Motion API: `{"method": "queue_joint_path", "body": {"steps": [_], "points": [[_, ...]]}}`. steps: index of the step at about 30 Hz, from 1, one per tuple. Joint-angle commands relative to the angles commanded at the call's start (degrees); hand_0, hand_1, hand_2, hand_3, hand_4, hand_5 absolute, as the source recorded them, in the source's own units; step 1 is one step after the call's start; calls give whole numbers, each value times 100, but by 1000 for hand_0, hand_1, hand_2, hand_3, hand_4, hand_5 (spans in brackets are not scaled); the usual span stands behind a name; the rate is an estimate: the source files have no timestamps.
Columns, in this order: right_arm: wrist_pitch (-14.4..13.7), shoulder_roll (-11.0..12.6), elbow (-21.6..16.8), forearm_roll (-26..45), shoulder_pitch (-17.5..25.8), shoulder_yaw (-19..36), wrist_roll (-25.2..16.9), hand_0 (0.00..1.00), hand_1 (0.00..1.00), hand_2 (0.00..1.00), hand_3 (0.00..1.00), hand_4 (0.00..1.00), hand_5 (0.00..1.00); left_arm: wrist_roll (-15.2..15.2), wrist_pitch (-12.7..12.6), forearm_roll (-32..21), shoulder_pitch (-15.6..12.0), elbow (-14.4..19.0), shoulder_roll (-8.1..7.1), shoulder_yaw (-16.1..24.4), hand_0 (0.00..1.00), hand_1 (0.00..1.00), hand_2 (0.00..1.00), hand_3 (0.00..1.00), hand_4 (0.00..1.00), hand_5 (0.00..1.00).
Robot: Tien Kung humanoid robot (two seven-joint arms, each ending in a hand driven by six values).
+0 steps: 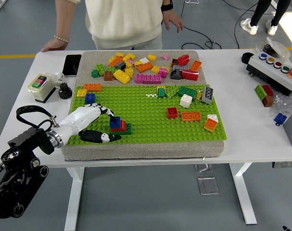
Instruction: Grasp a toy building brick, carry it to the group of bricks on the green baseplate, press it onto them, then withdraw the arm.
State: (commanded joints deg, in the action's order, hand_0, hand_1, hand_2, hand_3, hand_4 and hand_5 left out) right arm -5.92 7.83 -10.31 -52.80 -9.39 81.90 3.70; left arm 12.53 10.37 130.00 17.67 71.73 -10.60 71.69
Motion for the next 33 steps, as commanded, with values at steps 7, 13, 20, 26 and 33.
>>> {"method": "queue_joint_path", "body": {"steps": [7,13,20,26,33], "points": [[2,4,0,4,9,-13,11,759,681,730,667,928,501,48,-67,-62,9,70,-12,26,935,854,812,621,998,758],[1,-2,0,8,4,-23,10,759,681,730,666,928,501,111,-188,-250,19,238,-27,81,935,848,805,620,998,758],[1,-5,0,7,6,-30,12,759,681,730,667,928,501,127,-238,-402,24,397,-46,156,934,845,798,618,998,755],[18,-5,0,8,13,-12,40,757,681,730,666,928,502,168,-326,-616,98,437,-65,221,924,826,786,632,998,751],[-14,-21,0,17,-6,15,70,758,681,730,667,928,502,226,-403,-902,168,493,-126,333,921,813,777,666,998,748]]}}
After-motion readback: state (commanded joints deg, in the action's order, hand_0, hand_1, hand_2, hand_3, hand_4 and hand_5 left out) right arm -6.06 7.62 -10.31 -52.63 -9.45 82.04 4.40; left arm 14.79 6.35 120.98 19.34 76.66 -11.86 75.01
